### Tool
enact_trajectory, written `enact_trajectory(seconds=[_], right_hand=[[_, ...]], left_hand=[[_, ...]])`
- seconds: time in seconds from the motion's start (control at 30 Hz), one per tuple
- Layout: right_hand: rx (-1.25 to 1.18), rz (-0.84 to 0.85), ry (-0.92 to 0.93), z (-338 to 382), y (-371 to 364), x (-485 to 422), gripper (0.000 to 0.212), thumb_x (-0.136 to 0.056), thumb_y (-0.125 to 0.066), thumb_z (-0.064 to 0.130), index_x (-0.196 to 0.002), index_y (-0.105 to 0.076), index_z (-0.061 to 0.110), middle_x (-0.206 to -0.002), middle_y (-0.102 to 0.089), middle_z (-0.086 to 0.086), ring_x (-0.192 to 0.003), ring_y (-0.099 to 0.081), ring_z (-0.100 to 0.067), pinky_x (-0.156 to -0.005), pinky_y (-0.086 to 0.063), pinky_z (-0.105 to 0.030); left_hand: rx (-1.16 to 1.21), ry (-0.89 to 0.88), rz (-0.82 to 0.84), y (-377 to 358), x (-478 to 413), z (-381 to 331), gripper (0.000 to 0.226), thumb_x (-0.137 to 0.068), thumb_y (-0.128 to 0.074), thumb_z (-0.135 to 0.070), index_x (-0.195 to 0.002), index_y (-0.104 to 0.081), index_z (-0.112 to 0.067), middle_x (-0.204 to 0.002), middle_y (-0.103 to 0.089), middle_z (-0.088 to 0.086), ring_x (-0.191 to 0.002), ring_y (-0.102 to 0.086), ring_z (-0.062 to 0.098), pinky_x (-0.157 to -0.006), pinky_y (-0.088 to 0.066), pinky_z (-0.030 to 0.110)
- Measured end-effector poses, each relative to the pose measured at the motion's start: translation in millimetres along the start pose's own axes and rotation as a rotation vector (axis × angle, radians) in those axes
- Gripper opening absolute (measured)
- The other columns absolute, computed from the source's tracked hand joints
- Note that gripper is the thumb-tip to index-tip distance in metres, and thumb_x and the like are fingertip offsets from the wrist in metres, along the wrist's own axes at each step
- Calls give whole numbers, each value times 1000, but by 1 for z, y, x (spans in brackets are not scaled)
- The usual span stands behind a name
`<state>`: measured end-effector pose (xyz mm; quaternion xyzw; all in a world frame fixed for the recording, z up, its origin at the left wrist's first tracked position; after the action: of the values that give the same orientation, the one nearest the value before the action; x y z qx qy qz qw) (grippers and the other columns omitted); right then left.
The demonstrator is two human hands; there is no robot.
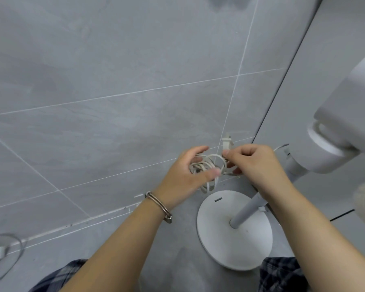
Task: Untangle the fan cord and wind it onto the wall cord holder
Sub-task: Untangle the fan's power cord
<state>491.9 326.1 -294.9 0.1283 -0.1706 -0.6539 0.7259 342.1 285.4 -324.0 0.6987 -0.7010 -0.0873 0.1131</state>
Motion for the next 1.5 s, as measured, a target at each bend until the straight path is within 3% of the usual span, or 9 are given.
enact_trajectory(seconds=[0.13, 0.23, 0.43, 0.57, 0.7, 0.9, 1.03, 1.33, 1.5], right_hand=[[-54, -49, -15, -6, 4, -4, 24, -83, -68, 21, -68, -70, 2, -45, -59, 11, -36, -50, 5, -40, -39, -8], [-32, -22, 4, -4, 1, -2, 24, -85, -66, 22, -66, -69, 9, -47, -60, 12, -38, -51, 5, -42, -41, -8], [177, -33, 120, 5, 2, -3, 24, -91, -56, 25, -76, -72, 14, -73, -65, -19, -62, -51, -22, -62, -44, -29], [236, 33, 231, 13, -3, -1, 18, -90, -59, 23, -106, -66, 22, -95, -62, 12, -86, -55, -2, -75, -41, -15], [368, 227, 257, 3, -17, -2, 43, -86, -59, 41, -127, -53, 32, -128, -53, 15, -119, -47, -3, -102, -39, -28], [422, 471, 157, -15, -24, -2, 64, -81, -61, 48, -138, -37, 33, -139, -48, 11, -125, -47, -3, -107, -39, -31], [292, 524, 64, -22, -25, -5, 70, -80, -69, 35, -139, -32, 35, -130, -56, 9, -116, -56, -4, -106, -42, -36], [56, 251, 121, -10, -23, -12, 49, -72, -75, 11, -112, -54, 29, -101, -59, 0, -91, -63, -20, -88, -53, -36], [-43, 95, 164, -2, -15, -12, 38, -78, -58, -8, -88, -62, 29, -70, -64, 11, -71, -56, -16, -70, -50, -31]], left_hand=[[-195, -79, 72, -7, 3, -1, 81, -64, -83, -27, -133, -42, -31, -131, -45, -15, -115, -47, -4, -90, -39, 6], [-230, -101, -27, -3, 2, -2, 61, -65, -81, -21, -120, -54, -26, -110, -63, -10, -95, -60, 2, -79, -47, 9], [-184, -38, -131, 10, 1, -1, 41, -68, -78, -23, -104, -59, -26, -88, -63, -13, -77, -60, 1, -66, -46, 8], [-198, -42, -103, 9, 2, -5, 42, -69, -77, -22, -106, -58, -27, -87, -62, -15, -78, -61, 0, -68, -48, 11], [-238, -92, -71, 10, 5, -13, 43, -68, -77, -17, -105, -58, -27, -85, -62, -14, -80, -62, 4, -72, -50, 17], [-352, -178, 50, 5, 11, -20, 47, -68, -75, -14, -111, -56, -23, -94, -61, -12, -85, -59, 5, -75, -48, 17], [-378, -210, 93, 1, 13, -21, 49, -68, -75, -12, -112, -55, -21, -97, -60, -10, -86, -57, 5, -78, -47, 20], [-410, -207, -2, 3, 8, -18, 53, -71, -67, -7, -119, -50, -19, -119, -45, -7, -97, -53, 9, -82, -46, 18], [-473, -155, -93, 9, 5, -12, 41, -74, -63, -11, -114, -56, -19, -125, -39, -10, -96, -53, 7, -75, -39, 10]])
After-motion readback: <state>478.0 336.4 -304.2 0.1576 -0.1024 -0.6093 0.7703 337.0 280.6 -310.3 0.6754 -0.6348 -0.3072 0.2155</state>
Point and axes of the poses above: each hand's wrist, its own x-axis away from the middle knuckle, its own y-axis out of the back of the hand, z = x × y, the point moved 7 cm from there along -x, towards the middle knuckle
